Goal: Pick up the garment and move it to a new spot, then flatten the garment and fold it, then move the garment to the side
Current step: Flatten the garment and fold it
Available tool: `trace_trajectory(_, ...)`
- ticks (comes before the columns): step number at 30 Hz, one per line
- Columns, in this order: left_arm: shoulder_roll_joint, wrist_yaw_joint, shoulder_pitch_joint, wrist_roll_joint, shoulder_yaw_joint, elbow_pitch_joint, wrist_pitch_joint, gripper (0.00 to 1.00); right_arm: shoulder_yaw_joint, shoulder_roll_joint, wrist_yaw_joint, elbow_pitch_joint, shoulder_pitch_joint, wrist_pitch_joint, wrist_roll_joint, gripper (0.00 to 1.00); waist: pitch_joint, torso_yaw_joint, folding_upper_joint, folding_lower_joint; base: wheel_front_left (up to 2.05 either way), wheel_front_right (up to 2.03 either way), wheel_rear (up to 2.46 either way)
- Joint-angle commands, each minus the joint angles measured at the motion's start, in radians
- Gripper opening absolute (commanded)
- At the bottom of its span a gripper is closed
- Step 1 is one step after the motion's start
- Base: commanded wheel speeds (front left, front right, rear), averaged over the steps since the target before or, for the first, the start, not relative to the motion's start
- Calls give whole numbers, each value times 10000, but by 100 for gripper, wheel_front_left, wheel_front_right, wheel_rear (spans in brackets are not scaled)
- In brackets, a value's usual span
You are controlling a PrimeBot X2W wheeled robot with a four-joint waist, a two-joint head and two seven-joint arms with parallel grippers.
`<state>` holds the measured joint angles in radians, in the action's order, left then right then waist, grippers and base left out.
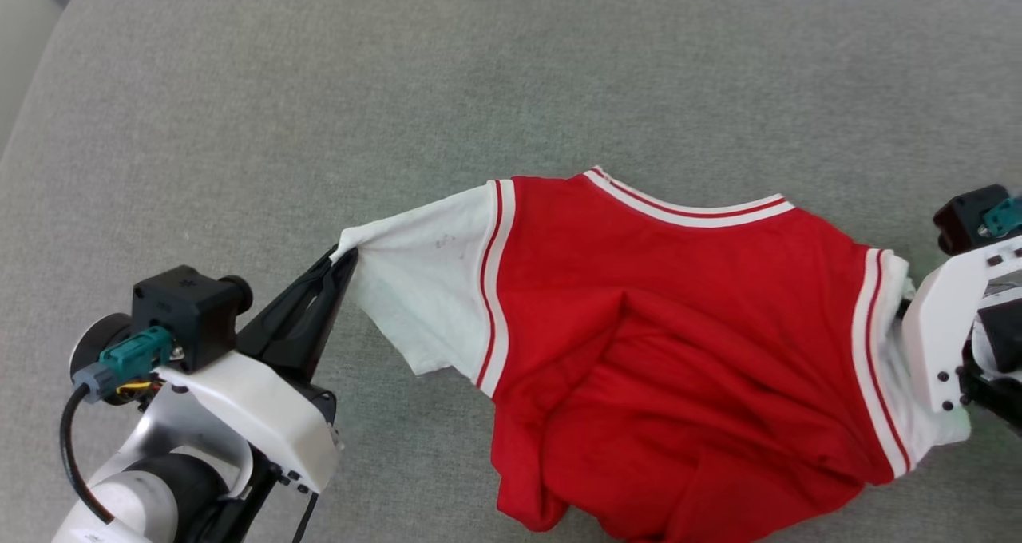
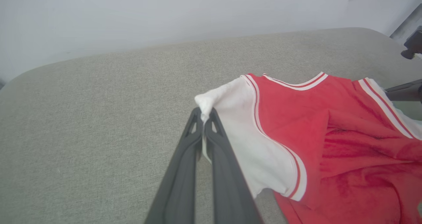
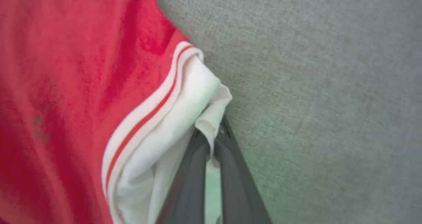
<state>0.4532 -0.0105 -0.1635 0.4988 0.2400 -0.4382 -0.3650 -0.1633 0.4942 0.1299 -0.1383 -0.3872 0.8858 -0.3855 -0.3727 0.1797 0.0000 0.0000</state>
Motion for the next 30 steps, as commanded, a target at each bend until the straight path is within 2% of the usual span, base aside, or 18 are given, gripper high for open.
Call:
trace_trajectory(1,39,-70,148,70,-128,69,101,0,-97,19,4,-200,196,-62,-73,0,445,-344,0,0,0,0,0)
trace_trajectory(10,285,-249,616,109,-586,148,350,0,345,226,6,708,18,-754,-412,0,1640,-1019,0,0,0,0,0)
trace_trajectory(20,727,-583,946,47,-1470,-676,532,0,1139,242,4,2554,288,-891,-575,0,2684,-1504,0,0,0,0,0)
trace_trajectory(30,1247,-785,466,312,-2900,-1680,805,0,1953,-168,4,3851,-131,-1262,-408,0,3280,-1797,0,0,0,0,0)
